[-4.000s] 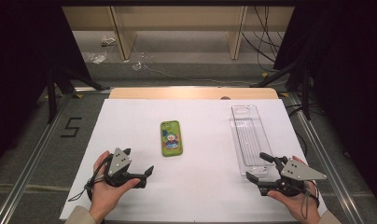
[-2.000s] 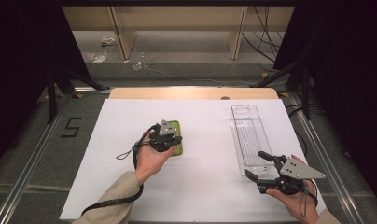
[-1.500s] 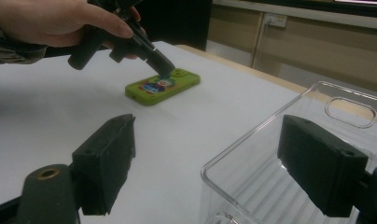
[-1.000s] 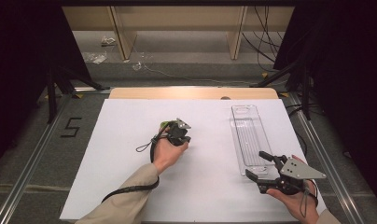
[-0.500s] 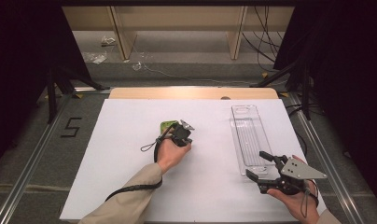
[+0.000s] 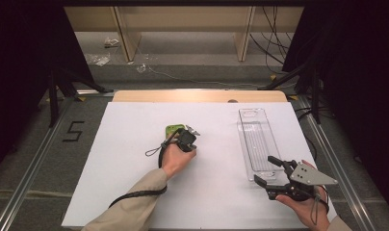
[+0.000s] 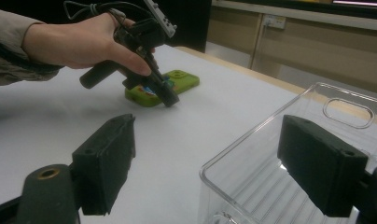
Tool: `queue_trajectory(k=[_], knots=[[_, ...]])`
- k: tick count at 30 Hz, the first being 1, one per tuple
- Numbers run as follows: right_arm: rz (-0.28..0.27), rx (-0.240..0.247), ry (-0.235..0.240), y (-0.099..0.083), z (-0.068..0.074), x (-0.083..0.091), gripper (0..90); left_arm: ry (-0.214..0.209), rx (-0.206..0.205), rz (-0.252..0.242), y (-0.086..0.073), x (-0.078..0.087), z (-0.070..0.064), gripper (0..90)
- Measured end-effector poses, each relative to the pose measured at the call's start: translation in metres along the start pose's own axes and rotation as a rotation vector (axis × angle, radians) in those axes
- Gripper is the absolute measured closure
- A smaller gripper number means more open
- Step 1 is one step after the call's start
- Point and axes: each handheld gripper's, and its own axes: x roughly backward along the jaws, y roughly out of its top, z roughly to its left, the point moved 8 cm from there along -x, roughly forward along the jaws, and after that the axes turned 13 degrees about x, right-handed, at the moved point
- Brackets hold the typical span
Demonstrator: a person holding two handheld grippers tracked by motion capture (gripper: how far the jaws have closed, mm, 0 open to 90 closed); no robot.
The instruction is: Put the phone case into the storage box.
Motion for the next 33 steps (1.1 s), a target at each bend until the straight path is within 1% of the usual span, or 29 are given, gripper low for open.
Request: queue_trajectory(k=[2,7,12,16,18,19,20,24,33], knots=[[0.000,0.000,0.000,0.000,0.000,0.000,20.1,0.001,0.008,0.002,-0.002,0.002,0.002,90.0],[0.000,0.001,-0.002,0.000,0.000,0.000,20.1,0.007,0.002,0.017,-0.009,0.008,0.008,90.0],[0.001,0.003,-0.004,0.000,0.000,0.000,20.1,0.010,0.013,0.027,-0.018,0.016,0.017,90.0],[0.003,0.001,-0.002,0.000,0.000,0.000,20.1,0.015,0.014,0.034,-0.022,0.019,0.021,90.0],[0.001,0.001,-0.003,0.000,0.000,0.000,20.1,0.024,0.011,0.039,-0.024,0.021,0.024,90.0],[0.001,0.000,-0.004,0.000,-0.001,0.000,20.1,0.027,0.014,0.041,-0.026,0.023,0.028,90.0],[0.000,-0.001,-0.004,0.000,-0.001,0.000,20.1,0.027,0.014,0.041,-0.026,0.023,0.028,90.0],[0.000,0.000,-0.005,0.000,-0.001,0.000,20.1,0.032,0.028,0.042,-0.030,0.027,0.035,90.0],[0.000,0.001,-0.008,0.000,-0.001,0.000,20.1,0.045,0.033,0.049,-0.034,0.032,0.043,90.0]])
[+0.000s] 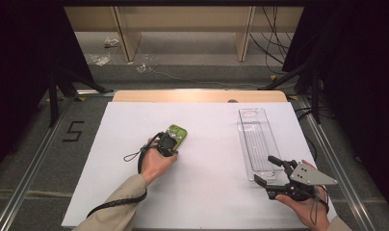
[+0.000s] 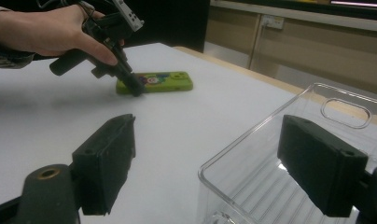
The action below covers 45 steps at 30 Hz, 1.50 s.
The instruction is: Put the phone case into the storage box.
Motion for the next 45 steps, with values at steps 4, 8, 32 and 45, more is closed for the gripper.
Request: queue_trajectory(k=[4,8,32,45], knots=[[0.001,-0.001,0.001,0.000,0.000,0.000,20.1,0.002,0.001,0.003,-0.001,0.001,0.002,90.0],[0.002,-0.001,0.002,0.000,0.000,0.000,20.1,0.003,0.000,0.004,0.000,0.001,0.003,89.9],[0.000,-0.002,-0.001,0.000,-0.001,0.000,20.4,0.010,0.034,-0.069,0.028,0.020,0.024,12.0],[-0.006,-0.004,0.002,0.001,-0.001,0.001,20.4,-0.002,0.017,0.010,0.036,-0.003,0.035,0.0]])
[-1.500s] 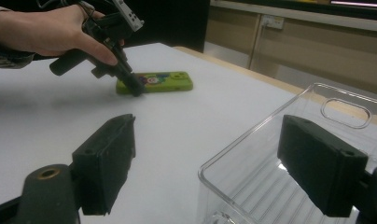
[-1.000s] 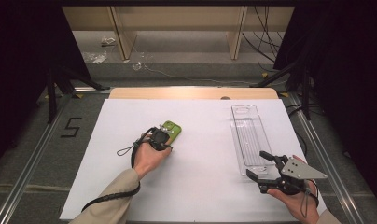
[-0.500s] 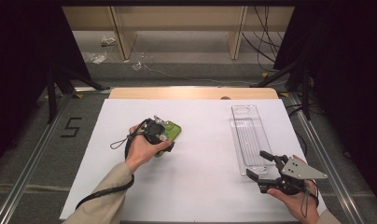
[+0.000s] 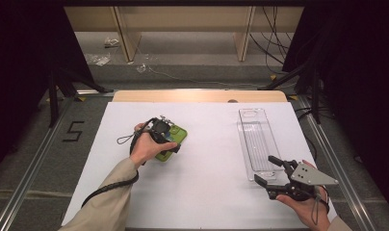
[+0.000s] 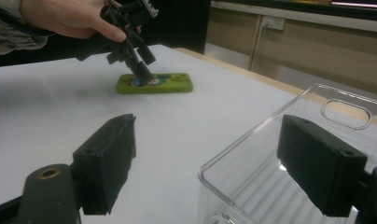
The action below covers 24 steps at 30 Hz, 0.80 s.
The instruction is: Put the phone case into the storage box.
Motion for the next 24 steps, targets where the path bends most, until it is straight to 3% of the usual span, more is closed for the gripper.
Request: queue_trajectory(k=[6,24], knots=[[0.001,-0.001,0.000,0.000,0.000,0.000,20.4,0.012,-0.031,0.036,-0.003,-0.007,0.004,0.0],[-0.002,-0.003,0.000,0.000,0.000,0.000,20.4,0.050,-0.053,0.105,-0.002,-0.018,0.014,0.0]])
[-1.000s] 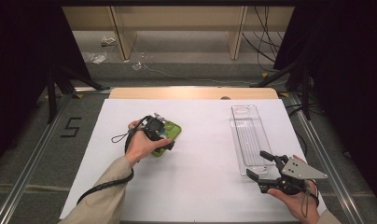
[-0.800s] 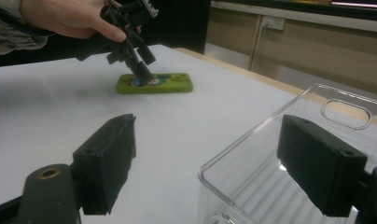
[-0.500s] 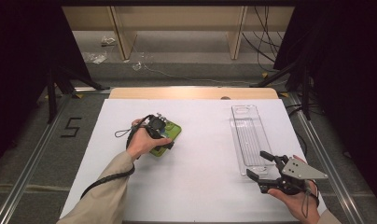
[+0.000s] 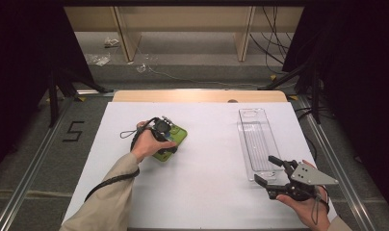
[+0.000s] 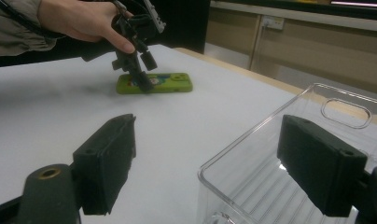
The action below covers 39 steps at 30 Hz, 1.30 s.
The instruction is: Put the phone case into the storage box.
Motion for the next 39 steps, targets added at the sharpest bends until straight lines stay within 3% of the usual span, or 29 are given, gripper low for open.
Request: queue_trajectory(k=[7,20,39], knots=[[0.000,-0.001,0.001,-0.0002,0.0001,0.0000,20.4,0.012,-0.002,0.014,0.0009,-0.0025,-0.0002,0.0],[0.001,0.000,0.003,-0.0004,0.0004,-0.0003,20.4,0.010,0.034,0.053,0.0001,-0.0051,0.0008,0.0],[0.000,0.001,0.003,0.0000,0.0005,0.0000,20.5,-0.033,0.067,0.104,-0.0005,-0.0026,-0.0026,12.1]])
